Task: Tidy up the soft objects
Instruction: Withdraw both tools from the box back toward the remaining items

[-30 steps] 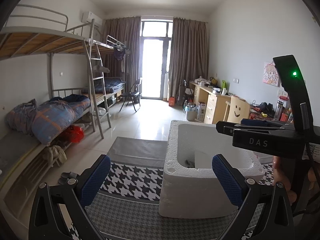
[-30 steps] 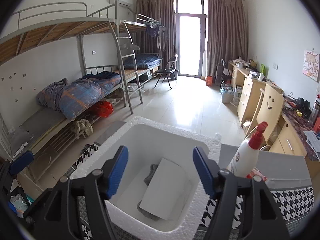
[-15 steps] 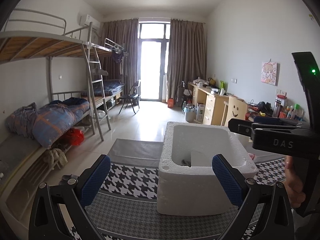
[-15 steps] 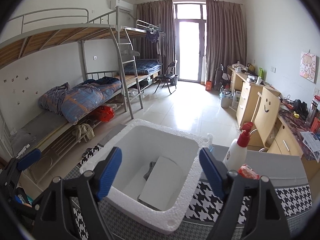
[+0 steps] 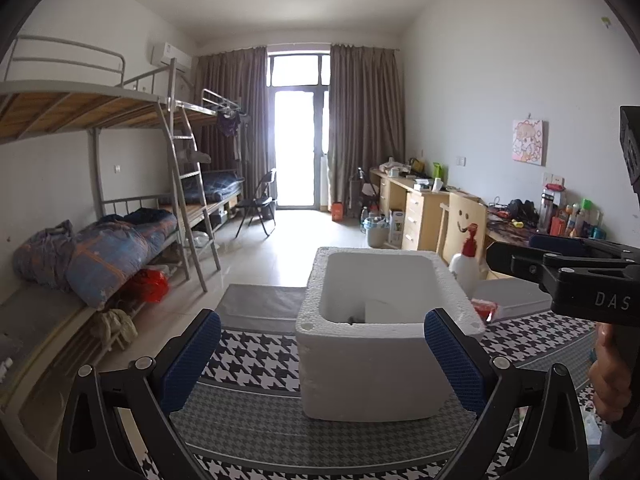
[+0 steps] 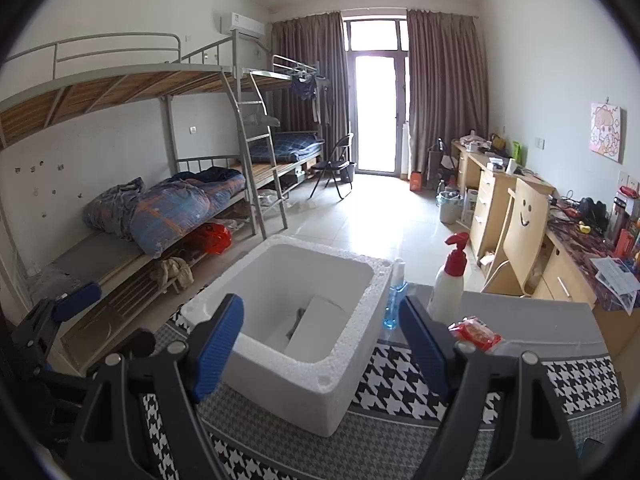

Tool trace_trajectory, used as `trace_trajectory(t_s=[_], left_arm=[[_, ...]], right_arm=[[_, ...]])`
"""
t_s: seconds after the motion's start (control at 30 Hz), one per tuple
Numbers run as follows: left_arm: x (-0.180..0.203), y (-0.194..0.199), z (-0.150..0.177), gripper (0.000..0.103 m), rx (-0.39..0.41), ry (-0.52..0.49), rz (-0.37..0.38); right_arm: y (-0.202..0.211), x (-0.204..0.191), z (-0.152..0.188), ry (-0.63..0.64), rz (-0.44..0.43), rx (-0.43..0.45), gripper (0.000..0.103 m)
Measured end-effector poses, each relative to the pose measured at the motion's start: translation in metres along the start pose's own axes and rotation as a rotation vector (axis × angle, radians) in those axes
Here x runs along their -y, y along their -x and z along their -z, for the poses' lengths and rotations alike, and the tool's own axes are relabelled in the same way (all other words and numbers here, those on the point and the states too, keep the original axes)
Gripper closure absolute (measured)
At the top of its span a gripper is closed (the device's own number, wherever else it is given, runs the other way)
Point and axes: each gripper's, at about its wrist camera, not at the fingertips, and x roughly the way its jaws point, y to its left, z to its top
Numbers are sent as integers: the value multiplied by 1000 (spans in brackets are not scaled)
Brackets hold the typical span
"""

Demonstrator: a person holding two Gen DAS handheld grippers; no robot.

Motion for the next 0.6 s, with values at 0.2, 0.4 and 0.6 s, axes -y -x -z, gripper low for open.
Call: trace_trajectory(t_s=[0.2,0.4,0.6], left_arm=[[7,13,2,1,17,8,36],[12,21,2,1,17,8,17],[19,31,4,1,24,7,22]], right_arm=[[18,2,6,-2,-5,30,20],[36,5,14,-23,-26,56,20],[51,9,22,-24,-23,76,16]])
